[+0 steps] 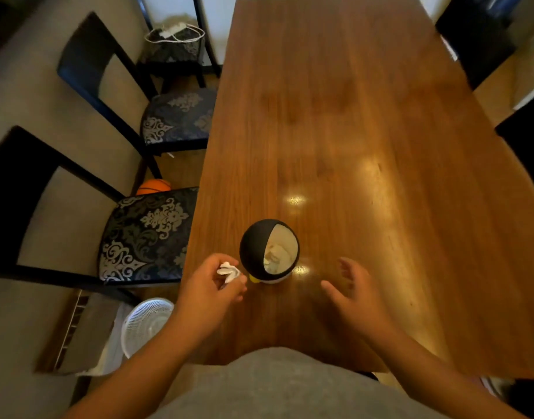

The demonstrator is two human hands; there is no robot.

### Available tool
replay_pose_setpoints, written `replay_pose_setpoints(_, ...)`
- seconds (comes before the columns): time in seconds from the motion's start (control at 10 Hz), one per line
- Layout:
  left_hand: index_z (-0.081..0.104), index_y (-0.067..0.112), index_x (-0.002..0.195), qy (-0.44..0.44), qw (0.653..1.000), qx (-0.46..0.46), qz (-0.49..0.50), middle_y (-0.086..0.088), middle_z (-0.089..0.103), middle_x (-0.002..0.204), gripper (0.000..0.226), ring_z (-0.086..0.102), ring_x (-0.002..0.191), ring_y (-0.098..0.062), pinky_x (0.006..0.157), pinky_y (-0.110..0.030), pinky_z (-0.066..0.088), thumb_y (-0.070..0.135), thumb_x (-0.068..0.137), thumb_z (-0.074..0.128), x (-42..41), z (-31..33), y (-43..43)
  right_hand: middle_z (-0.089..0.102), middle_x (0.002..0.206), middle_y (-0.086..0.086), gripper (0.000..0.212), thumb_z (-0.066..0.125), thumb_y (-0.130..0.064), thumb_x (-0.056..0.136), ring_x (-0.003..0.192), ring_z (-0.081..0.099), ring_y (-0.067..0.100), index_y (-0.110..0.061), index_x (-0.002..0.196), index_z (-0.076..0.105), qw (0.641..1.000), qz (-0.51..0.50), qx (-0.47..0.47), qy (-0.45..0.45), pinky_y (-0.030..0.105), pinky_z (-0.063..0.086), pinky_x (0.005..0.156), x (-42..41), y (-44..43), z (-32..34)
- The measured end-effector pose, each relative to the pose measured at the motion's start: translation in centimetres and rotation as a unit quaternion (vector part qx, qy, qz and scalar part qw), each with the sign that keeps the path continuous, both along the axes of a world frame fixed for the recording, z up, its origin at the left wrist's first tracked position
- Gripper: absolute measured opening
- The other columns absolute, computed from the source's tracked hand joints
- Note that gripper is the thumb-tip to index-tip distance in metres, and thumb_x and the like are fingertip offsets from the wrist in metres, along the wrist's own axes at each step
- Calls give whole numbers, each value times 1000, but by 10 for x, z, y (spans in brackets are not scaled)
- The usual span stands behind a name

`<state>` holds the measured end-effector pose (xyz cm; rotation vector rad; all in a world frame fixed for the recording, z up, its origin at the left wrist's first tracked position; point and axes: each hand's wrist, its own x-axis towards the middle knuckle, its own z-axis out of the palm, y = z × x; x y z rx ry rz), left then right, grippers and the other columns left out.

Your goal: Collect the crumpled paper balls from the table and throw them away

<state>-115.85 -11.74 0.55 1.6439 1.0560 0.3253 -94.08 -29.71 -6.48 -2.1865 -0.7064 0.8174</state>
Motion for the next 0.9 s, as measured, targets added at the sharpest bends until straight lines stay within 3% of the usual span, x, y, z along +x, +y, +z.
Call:
replay_pose_setpoints(0.1,53,46,100,47,953,249,-165,18,66,98,20,61,90,2,71,-14,51,42,83,64,32,25,-8,50,138,-5,62,64,-49,84,118,52,10,-31,139,42,998,12,-47,32,37,52,96,7,-26,-11)
replay_pose_setpoints(0.2,55,30,111,12,875,401,-272,8,65,103,28,56,94,-4,75,-20,47,43,86,55,75,42,-16,60,124,-8,50,64,-45,86,104,57,4,-28,131,51,997,18,-58,55,29,54,88,8,-40,-18)
replay_pose_setpoints(0.3,59,20,111,19,807,505,-306,-1,65,109,30,57,103,-16,83,-31,46,36,86,59,103,45,-11,62,110,-14,41,64,-43,87,95,59,0,-28,125,56,995,22,-59,73,21,51,77,8,-45,-20)
replay_pose_setpoints(0.4,52,25,125,268,742,491,-368,-7,39,147,47,26,141,-30,112,-48,27,46,84,60,107,32,6,63,103,-16,38,64,-42,87,92,60,-1,-30,123,57,996,23,-44,77,16,48,71,10,-48,-20)
replay_pose_setpoints(0.5,47,28,130,343,718,466,-387,-5,19,159,60,0,148,-28,118,-52,5,59,80,56,99,22,12,63,102,-15,36,64,-39,88,92,61,1,-30,123,57,995,12,-32,89,20,52,74,14,-51,-18)
replay_pose_setpoints(0.6,54,26,124,255,760,473,-366,-4,42,147,56,21,144,-26,116,-50,25,60,80,48,89,28,2,63,103,-15,36,64,-38,89,92,60,2,-28,123,57,996,15,-21,91,19,51,74,22,-54,-13)
replay_pose_setpoints(0.7,60,24,114,166,825,442,-311,3,58,122,43,47,123,-17,96,-39,47,52,85,48,72,30,-15,63,103,-14,33,63,-34,90,94,60,2,-27,121,58,995,21,-15,101,18,50,72,27,-48,0)
replay_pose_setpoints(0.8,59,30,112,180,896,314,-258,13,58,110,38,51,102,-3,85,-23,46,54,87,45,33,10,-38,65,98,-13,18,64,-32,89,94,62,5,-34,107,62,994,22,33,98,15,46,68,35,-30,31)
replay_pose_setpoints(0.9,62,30,107,228,936,150,-224,14,57,102,28,52,89,3,74,-11,39,49,88,55,-9,-16,-59,72,93,-9,16,67,-47,81,89,68,7,-41,96,66,984,30,137,106,21,56,70,47,-11,80)
